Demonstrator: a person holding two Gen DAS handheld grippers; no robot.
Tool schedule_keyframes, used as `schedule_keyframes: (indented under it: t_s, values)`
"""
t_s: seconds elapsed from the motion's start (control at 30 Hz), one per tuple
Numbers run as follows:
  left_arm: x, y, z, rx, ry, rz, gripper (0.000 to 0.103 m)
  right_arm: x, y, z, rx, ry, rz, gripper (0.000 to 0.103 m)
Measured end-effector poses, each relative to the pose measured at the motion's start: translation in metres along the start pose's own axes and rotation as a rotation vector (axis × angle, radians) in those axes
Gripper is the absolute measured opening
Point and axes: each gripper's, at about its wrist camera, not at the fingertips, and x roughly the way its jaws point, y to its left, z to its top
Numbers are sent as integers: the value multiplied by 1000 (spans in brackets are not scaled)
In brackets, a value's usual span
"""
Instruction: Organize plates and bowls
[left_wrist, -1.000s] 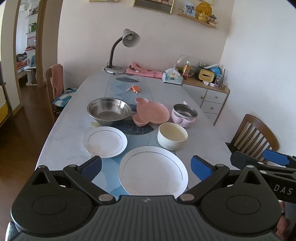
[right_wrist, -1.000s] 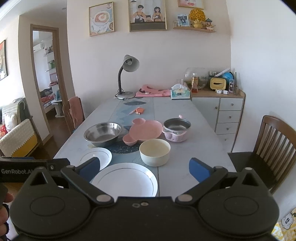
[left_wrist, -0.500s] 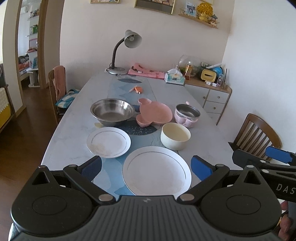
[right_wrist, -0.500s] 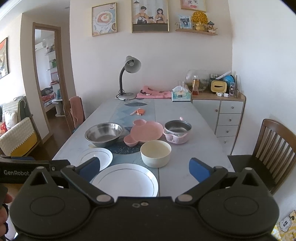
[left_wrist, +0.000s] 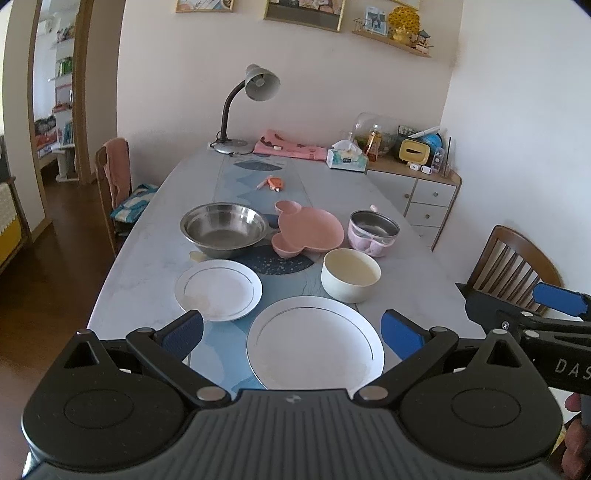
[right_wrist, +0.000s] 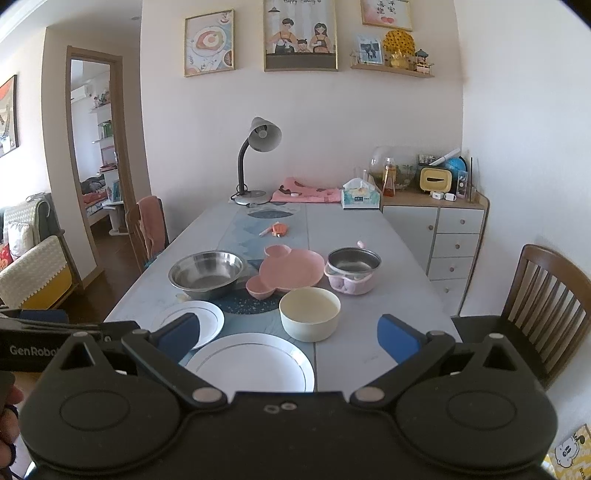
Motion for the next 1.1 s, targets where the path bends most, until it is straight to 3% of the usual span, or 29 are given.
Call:
schedule_keyframes:
  t_s: [0.4, 0.8, 1.1]
  values:
    - [-7, 6, 5, -7, -65, 61, 103, 9, 9, 8, -28, -18, 48, 103]
    - [12, 21, 14, -40, -49, 104, 103, 42, 14, 15, -46, 3, 98, 103]
    - [44, 32, 24, -67, -13, 158, 103, 83, 21, 29, -111, 14, 184, 103]
